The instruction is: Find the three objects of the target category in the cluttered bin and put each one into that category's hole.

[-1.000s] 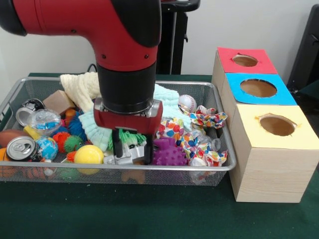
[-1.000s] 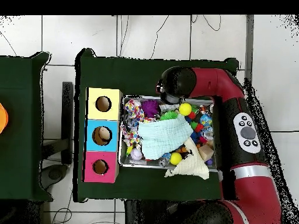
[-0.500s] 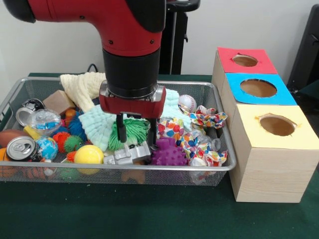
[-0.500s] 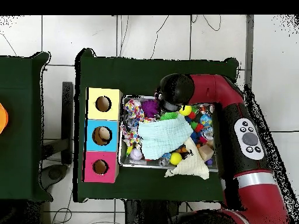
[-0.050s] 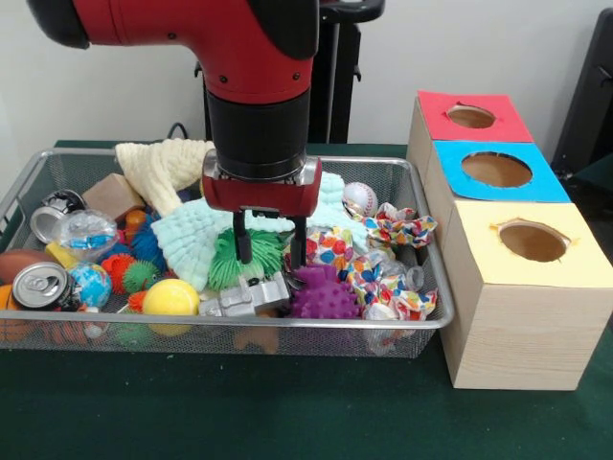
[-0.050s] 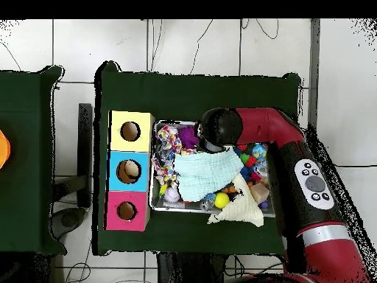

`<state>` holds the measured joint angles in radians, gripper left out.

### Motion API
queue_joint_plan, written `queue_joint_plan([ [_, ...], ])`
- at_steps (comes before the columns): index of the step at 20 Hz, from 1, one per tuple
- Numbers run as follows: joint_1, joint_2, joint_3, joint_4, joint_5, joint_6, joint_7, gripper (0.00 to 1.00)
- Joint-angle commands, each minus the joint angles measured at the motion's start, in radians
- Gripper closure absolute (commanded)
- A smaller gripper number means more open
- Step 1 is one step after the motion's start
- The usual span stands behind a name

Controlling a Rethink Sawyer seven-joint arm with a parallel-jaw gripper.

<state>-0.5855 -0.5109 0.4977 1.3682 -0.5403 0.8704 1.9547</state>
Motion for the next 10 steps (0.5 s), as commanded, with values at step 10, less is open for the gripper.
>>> queue_joint_plan([
  [10, -0.014, 0.115, 0.007, 0.035, -0.116, -0.111, -0.179, 0.0],
])
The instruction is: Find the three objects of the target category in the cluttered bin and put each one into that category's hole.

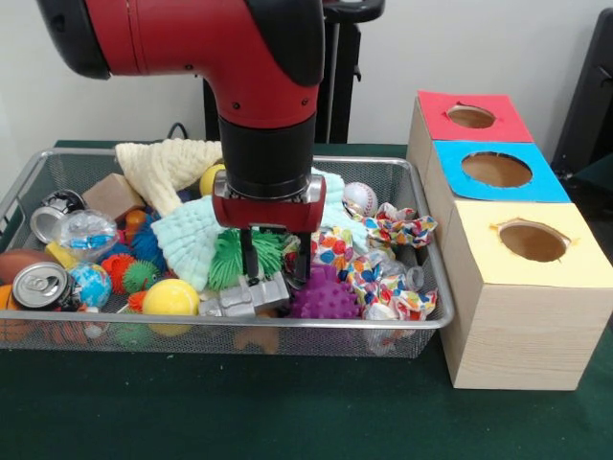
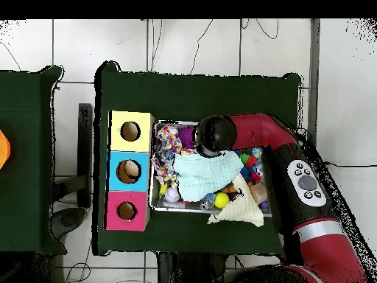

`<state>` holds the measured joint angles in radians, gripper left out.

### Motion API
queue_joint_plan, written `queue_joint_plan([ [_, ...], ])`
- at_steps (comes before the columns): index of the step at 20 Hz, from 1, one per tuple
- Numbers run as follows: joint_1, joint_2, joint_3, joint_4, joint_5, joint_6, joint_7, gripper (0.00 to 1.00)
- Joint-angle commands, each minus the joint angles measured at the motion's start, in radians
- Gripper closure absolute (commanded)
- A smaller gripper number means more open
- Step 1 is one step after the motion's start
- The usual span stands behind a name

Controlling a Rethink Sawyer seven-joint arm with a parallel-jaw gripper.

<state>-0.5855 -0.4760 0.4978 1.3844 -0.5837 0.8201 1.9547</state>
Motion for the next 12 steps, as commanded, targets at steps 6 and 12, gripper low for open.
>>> queue_joint_plan([
  [6, -0.022, 0.103, 0.013, -0.001, -0.085, -0.062, -0.188, 0.0],
  [12, -0.022, 0.124, 0.018, -0.023, -0.09, -0.065, -0.191, 0.0],
])
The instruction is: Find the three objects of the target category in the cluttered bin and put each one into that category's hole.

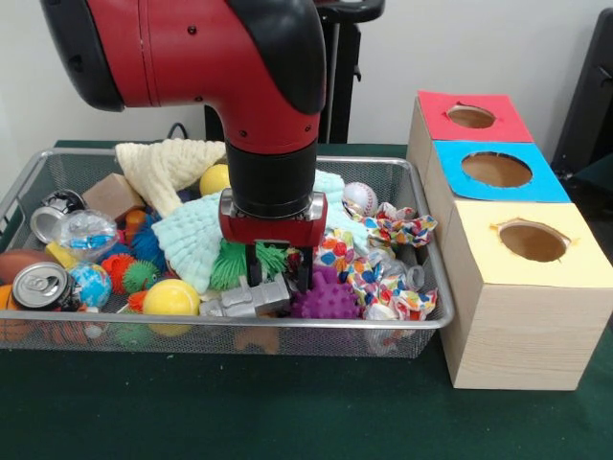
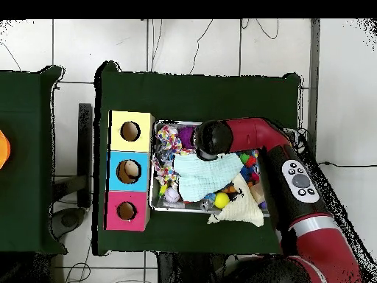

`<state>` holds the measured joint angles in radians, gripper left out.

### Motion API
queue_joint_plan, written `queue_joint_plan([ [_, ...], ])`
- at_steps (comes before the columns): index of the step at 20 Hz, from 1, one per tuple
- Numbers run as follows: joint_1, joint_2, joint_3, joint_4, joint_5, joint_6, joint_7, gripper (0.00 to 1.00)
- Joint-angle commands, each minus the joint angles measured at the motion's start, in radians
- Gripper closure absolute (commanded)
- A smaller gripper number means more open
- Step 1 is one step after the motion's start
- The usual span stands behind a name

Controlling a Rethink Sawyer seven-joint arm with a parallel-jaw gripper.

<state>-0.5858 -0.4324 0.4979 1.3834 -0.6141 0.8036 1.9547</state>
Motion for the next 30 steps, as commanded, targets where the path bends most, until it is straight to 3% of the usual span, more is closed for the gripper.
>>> queue_joint_plan([
  [1, -0.023, 0.082, 0.019, -0.022, -0.06, -0.051, -0.192, 0.0],
  [15, -0.051, 0.049, 0.045, -0.044, -0.029, 0.028, -0.249, 0.0],
  [21, -0.058, -0.009, 0.063, -0.044, 0.007, 0.106, -0.27, 0.0],
  [30, -0.063, 0.019, 0.068, -0.068, -0.008, 0.099, -0.274, 0.0],
])
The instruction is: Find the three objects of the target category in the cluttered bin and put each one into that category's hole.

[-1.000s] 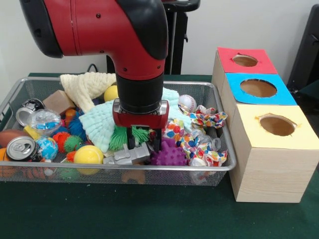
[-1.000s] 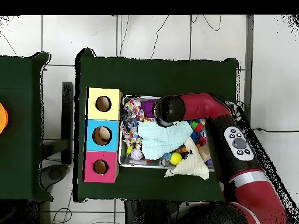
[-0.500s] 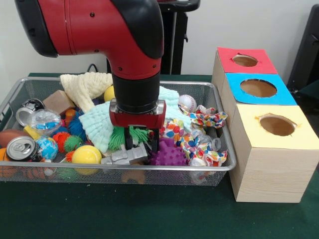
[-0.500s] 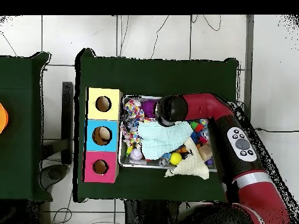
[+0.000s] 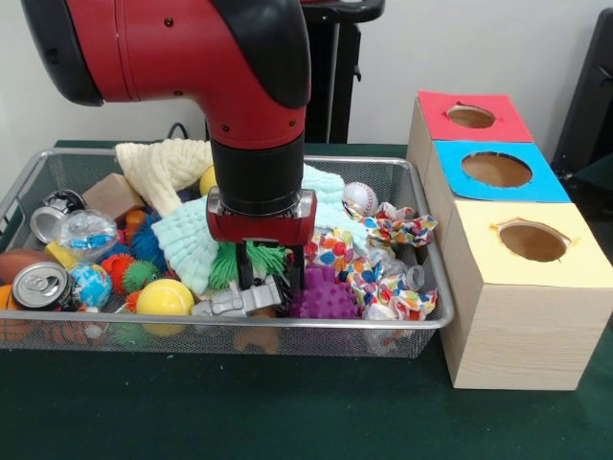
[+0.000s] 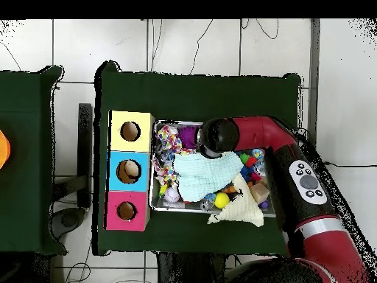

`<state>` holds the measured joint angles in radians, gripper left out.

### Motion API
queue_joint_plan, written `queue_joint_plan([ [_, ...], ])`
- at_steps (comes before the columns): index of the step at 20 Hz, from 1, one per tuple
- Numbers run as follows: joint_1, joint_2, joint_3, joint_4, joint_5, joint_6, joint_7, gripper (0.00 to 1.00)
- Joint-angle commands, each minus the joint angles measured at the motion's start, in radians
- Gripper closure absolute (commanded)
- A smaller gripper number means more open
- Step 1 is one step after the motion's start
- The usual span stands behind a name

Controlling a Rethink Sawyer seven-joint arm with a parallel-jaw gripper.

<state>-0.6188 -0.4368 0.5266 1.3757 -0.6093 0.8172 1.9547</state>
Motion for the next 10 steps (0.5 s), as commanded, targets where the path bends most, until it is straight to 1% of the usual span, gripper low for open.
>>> queue_joint_plan([
  [1, -0.03, 0.025, 0.04, -0.062, -0.014, 0.086, -0.275, 0.0],
  [10, -0.029, 0.032, 0.039, -0.061, -0.016, 0.091, -0.265, 0.0],
])
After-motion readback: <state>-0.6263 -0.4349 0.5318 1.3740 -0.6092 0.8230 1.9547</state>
